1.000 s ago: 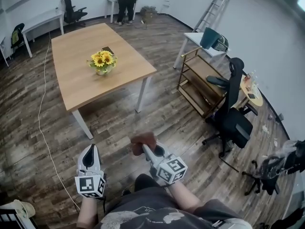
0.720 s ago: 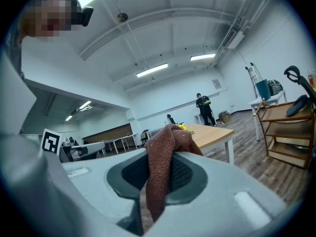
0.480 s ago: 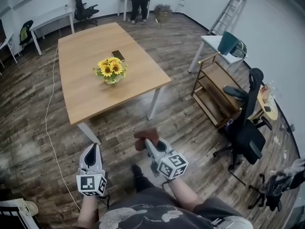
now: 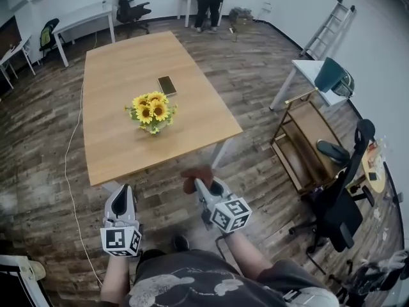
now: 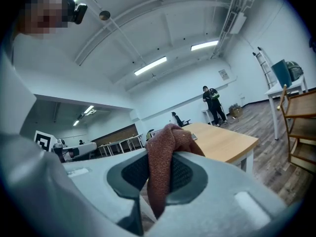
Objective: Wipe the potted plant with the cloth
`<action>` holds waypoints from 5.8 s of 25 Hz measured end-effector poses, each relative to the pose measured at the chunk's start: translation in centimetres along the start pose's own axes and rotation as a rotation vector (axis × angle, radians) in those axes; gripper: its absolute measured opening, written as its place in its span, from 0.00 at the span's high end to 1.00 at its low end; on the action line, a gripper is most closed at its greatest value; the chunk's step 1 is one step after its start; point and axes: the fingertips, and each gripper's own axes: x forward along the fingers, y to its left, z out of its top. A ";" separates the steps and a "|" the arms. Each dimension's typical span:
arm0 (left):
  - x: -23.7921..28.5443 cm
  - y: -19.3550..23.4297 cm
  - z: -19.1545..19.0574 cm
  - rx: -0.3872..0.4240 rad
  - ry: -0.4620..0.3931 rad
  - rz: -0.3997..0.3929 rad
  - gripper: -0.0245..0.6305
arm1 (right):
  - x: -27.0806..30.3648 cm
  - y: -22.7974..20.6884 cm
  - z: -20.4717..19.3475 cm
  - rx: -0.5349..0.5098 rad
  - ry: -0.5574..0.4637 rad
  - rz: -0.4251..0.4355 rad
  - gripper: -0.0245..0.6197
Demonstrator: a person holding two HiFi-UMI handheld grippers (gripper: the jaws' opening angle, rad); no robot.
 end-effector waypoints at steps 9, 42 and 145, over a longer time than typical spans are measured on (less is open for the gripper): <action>5.1 0.8 -1.8 0.040 0.057 -0.025 0.83 | 4.4 -3.1 0.3 0.036 0.032 -0.003 0.88; 27.8 7.0 -17.8 0.187 0.371 -0.388 0.18 | 21.3 -18.7 0.3 0.031 0.248 -0.317 0.87; 31.1 7.4 -17.5 0.035 0.412 0.182 0.03 | 40.8 -8.5 -6.0 -0.362 0.696 0.842 0.87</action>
